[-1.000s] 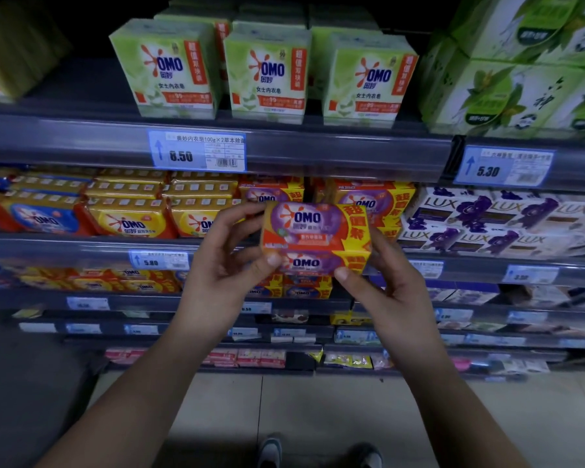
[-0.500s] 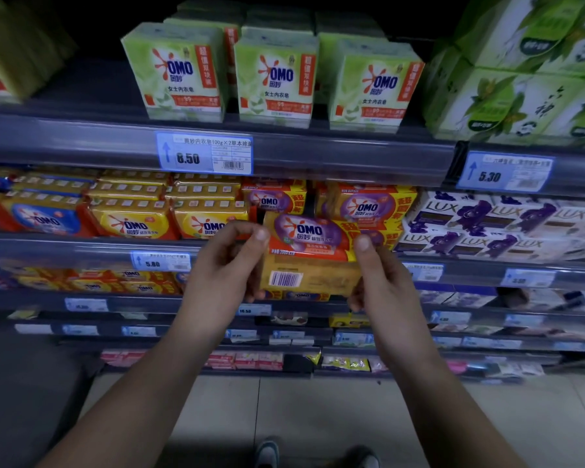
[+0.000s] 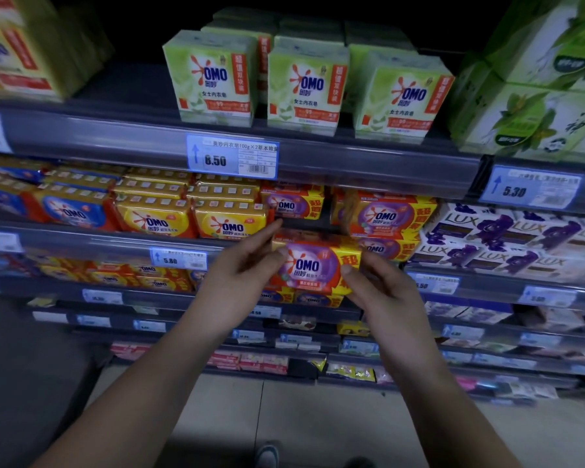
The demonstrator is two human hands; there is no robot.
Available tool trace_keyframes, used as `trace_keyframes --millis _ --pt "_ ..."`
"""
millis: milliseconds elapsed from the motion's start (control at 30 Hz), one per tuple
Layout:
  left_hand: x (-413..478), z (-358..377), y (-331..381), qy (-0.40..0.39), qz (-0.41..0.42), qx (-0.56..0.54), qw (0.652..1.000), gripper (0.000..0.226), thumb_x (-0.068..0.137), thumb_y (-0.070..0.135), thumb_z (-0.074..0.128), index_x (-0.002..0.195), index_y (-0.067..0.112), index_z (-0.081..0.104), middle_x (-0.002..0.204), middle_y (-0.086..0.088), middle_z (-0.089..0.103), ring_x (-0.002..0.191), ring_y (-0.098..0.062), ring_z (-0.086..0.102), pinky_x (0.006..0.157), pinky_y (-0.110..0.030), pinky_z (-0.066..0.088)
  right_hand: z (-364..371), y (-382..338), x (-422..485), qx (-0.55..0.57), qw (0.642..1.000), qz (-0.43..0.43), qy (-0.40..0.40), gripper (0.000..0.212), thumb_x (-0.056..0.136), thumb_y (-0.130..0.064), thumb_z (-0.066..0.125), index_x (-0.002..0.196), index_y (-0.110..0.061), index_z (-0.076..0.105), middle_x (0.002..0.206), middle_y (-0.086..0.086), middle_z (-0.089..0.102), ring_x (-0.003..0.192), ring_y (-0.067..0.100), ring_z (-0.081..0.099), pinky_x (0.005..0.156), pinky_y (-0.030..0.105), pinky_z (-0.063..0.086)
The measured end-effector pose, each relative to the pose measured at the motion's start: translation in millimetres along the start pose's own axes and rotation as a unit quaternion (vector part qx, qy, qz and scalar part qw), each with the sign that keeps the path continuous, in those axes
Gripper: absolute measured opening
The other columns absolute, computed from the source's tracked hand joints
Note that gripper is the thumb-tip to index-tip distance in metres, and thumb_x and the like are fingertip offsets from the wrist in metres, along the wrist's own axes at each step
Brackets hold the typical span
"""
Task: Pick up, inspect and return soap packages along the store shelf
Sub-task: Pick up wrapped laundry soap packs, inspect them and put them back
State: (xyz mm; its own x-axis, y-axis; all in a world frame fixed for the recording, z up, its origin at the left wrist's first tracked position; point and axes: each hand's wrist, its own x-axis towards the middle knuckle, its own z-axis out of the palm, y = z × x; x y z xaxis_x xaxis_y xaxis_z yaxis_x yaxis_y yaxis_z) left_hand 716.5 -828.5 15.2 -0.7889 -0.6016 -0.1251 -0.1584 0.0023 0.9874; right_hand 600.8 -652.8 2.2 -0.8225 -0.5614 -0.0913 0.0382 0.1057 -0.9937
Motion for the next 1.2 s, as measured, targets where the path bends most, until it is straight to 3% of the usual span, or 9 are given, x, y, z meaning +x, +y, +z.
trace_keyframes --millis 133,233,333,500,633,733,900,1100,1200 --pt "2 3 -6 0.026 0.044 0.06 0.997 0.05 0.099 0.041 0.06 0.147 0.05 0.046 0.129 0.008 0.062 0.122 -0.012 0.06 0.102 -0.03 0.05 6 2 6 -0.038 0.999 -0.01 0.029 0.041 0.095 -0.04 0.068 0.133 -0.053 0.058 0.12 -0.032 0.062 0.11 -0.014 0.06 0.105 0.034 0.05" --pt "9 9 -8 0.039 0.083 0.104 0.99 0.046 0.102 0.034 0.057 0.147 0.042 0.05 0.113 0.001 0.058 0.112 -0.012 0.059 0.096 -0.021 0.048 9 -1 12 -0.077 0.995 -0.044 0.042 0.053 0.097 -0.036 0.067 0.145 -0.049 0.049 0.124 -0.02 0.056 0.108 -0.015 0.056 0.098 0.021 0.045" --pt "18 18 -14 0.057 0.101 0.107 0.987 0.047 0.103 0.029 0.058 0.148 0.038 0.051 0.112 -0.008 0.061 0.103 -0.015 0.064 0.095 -0.035 0.054 16 -5 17 -0.099 0.991 -0.066 0.058 0.05 0.098 -0.025 0.068 0.144 -0.036 0.055 0.121 -0.003 0.058 0.111 -0.002 0.059 0.101 0.021 0.044" --pt "25 18 -29 0.128 0.074 0.012 0.989 0.049 0.097 0.016 0.068 0.143 0.027 0.054 0.117 0.013 0.068 0.106 0.008 0.063 0.079 -0.005 0.05 20 1 20 -0.067 0.992 -0.065 0.081 0.029 0.098 -0.017 0.066 0.117 -0.039 0.064 0.116 -0.012 0.066 0.104 -0.01 0.061 0.082 0.002 0.047" --pt "27 11 -35 0.125 0.085 0.011 0.988 0.035 0.095 0.014 0.072 0.122 0.035 0.065 0.116 0.021 0.072 0.114 0.01 0.062 0.089 -0.01 0.052 27 12 23 -0.037 0.999 0.005 0.03 0.047 0.099 -0.023 0.065 0.143 -0.034 0.053 0.136 -0.015 0.059 0.118 -0.015 0.055 0.077 0.002 0.048" --pt "28 12 -36 0.077 0.082 0.039 0.993 0.054 0.098 0.006 0.064 0.141 0.038 0.056 0.127 0.024 0.066 0.12 0.011 0.058 0.091 -0.006 0.049 30 14 25 -0.015 0.999 0.023 0.016 0.06 0.1 -0.023 0.064 0.153 -0.039 0.041 0.151 -0.015 0.051 0.138 0.0 0.047 0.089 0.011 0.043" --pt "26 8 -42 0.107 0.096 0.095 0.985 0.061 0.097 0.002 0.062 0.15 0.03 0.05 0.126 0.001 0.058 0.111 0.002 0.06 0.086 -0.008 0.051 36 14 24 -0.066 0.996 0.0 0.058 0.057 0.098 -0.007 0.063 0.15 -0.026 0.048 0.137 -0.005 0.048 0.1 -0.03 0.053 0.07 -0.003 0.046" --pt "25 12 -42 0.071 0.076 0.063 0.993 0.055 0.089 0.015 0.064 0.132 0.047 0.055 0.116 0.041 0.064 0.114 0.02 0.055 0.095 -0.007 0.047 52 17 22 -0.052 0.995 0.02 0.077 0.061 0.097 -0.009 0.064 0.153 -0.021 0.043 0.14 -0.011 0.053 0.127 -0.003 0.053 0.111 0.03 0.046" --pt "27 10 -48 0.051 0.07 0.08 0.993 0.06 0.088 0.02 0.065 0.146 0.031 0.053 0.134 0.022 0.062 0.123 0.012 0.055 0.104 -0.014 0.045 64 15 22 -0.023 0.997 0.054 0.058 0.068 0.099 -0.011 0.063 0.158 -0.024 0.034 0.144 -0.01 0.049 0.129 -0.002 0.047 0.115 0.035 0.041"
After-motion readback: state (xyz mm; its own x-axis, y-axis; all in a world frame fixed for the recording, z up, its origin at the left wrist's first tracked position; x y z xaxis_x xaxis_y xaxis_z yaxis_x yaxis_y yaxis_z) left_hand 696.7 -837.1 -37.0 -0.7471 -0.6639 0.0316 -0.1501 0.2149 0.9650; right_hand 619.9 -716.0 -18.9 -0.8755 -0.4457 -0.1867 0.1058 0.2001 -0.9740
